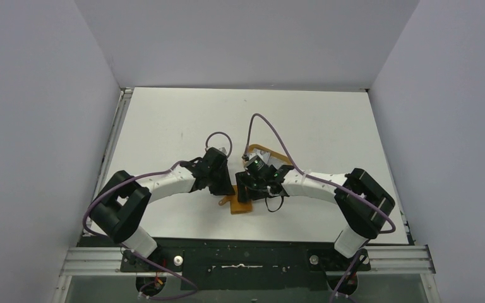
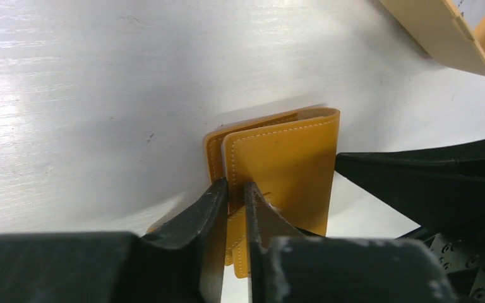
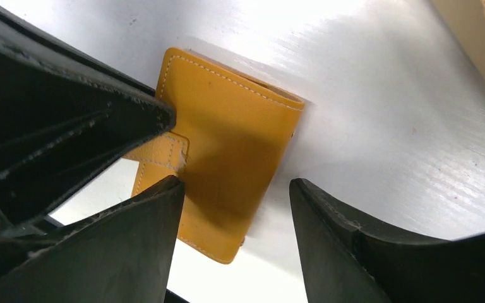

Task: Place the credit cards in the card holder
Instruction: Close the card holder at the center of the board.

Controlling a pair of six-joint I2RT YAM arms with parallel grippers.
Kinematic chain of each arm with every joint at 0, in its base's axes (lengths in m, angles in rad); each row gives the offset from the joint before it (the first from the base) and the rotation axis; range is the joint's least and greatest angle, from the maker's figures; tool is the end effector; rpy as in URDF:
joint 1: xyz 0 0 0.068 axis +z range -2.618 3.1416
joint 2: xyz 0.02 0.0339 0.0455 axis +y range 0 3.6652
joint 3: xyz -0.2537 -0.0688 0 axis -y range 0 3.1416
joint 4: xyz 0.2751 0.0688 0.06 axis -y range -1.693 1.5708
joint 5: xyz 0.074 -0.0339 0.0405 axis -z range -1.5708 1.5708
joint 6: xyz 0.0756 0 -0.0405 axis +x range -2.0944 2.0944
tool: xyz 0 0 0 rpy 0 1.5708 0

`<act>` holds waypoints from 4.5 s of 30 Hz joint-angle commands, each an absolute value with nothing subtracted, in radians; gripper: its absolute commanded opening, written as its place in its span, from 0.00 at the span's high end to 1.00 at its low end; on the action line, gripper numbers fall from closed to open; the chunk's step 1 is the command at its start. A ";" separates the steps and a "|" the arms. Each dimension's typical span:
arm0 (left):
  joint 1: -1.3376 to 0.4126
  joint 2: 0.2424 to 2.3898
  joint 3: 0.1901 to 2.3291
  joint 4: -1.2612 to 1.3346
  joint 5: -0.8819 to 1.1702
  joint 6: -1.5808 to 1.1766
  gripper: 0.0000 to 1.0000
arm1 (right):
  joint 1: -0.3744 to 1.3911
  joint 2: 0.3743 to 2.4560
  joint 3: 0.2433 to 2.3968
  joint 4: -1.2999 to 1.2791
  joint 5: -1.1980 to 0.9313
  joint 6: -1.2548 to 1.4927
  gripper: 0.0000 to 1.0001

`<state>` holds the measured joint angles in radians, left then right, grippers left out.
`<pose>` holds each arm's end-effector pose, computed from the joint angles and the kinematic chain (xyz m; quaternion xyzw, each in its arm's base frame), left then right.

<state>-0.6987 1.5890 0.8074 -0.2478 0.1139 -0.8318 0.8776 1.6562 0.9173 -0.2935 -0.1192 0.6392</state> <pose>0.2540 -0.2246 0.0882 -0.0488 0.9609 -0.2245 0.1545 0.2243 0.2841 0.0974 -0.1302 0.9536 0.2243 0.1532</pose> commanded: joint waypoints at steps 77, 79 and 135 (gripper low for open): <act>-0.630 0.909 0.991 -0.749 -0.317 -0.801 0.25 | 0.870 1.185 1.024 -0.537 0.067 0.387 1.00; -0.625 0.867 1.032 -0.729 -0.368 -0.772 0.20 | 0.910 1.178 1.089 -0.562 0.290 0.214 1.00; -0.701 1.010 1.100 -0.128 0.211 -1.048 0.29 | 1.371 1.355 0.767 1.265 0.922 -1.892 1.00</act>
